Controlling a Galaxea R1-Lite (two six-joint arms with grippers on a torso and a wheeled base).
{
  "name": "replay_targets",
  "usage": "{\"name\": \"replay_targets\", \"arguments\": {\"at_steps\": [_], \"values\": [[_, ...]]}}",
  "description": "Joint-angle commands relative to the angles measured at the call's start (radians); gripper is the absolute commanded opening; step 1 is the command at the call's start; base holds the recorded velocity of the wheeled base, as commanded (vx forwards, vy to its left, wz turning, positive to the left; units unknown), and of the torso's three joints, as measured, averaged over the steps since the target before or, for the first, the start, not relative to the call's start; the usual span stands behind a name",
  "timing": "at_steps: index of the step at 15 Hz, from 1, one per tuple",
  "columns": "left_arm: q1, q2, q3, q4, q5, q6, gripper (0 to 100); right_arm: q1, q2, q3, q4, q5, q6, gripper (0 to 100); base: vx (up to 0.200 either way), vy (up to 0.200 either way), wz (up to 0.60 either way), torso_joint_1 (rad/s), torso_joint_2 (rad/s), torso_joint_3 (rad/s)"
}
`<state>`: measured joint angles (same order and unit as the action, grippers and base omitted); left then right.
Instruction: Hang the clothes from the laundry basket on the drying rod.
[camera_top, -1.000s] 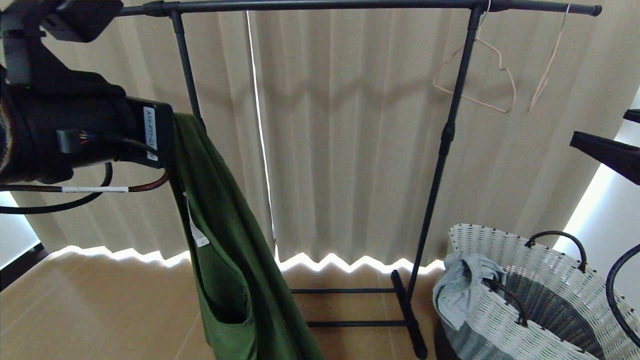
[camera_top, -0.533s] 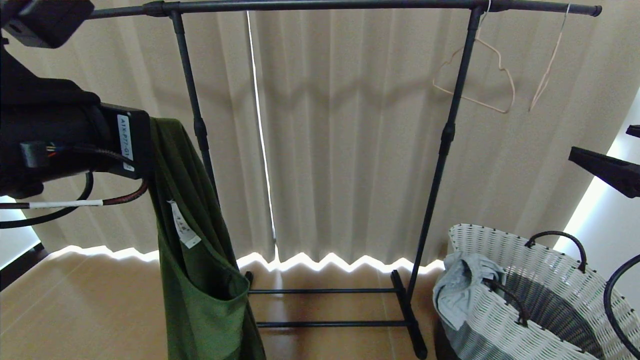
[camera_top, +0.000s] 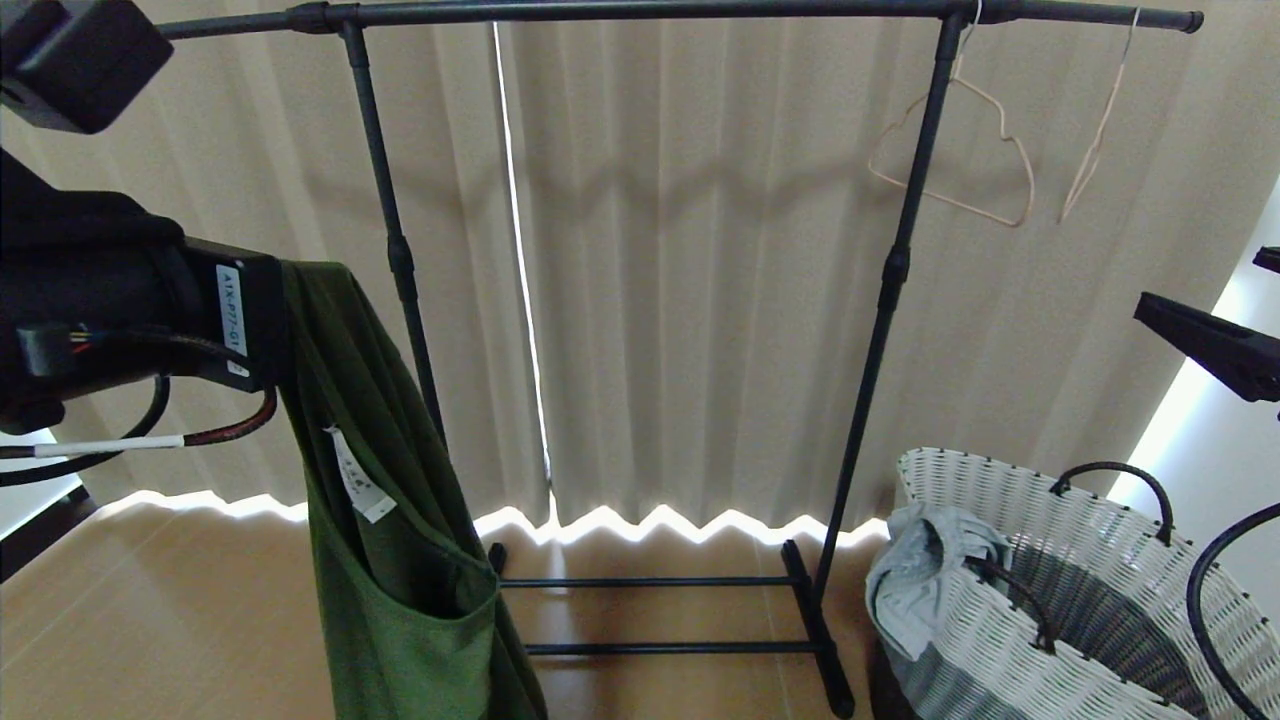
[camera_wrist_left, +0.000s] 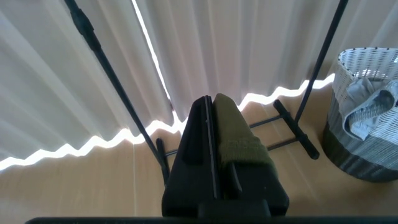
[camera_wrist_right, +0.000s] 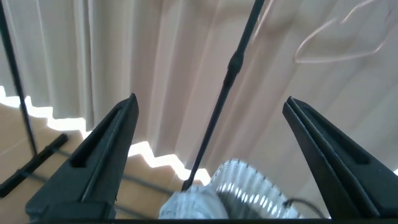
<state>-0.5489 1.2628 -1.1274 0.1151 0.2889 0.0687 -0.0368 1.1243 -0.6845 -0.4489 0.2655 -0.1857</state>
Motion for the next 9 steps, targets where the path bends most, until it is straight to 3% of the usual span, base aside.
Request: {"name": "replay_targets", "arguments": {"at_steps": [1,9], "values": [[0.0,-0.003,0.002,0.0,0.001,0.0,0,0.0,0.006,0.011,-0.002,0.0,0.0,100,0.0,0.0,0.0,0.0,0.0,0.0],[0.0,-0.011,0.015,0.0,-0.001,0.002,0,-0.005,0.022,0.003,-0.004,-0.002,0.002,100,0.0,0.0,0.0,0.0,0.0,0.0]]}}
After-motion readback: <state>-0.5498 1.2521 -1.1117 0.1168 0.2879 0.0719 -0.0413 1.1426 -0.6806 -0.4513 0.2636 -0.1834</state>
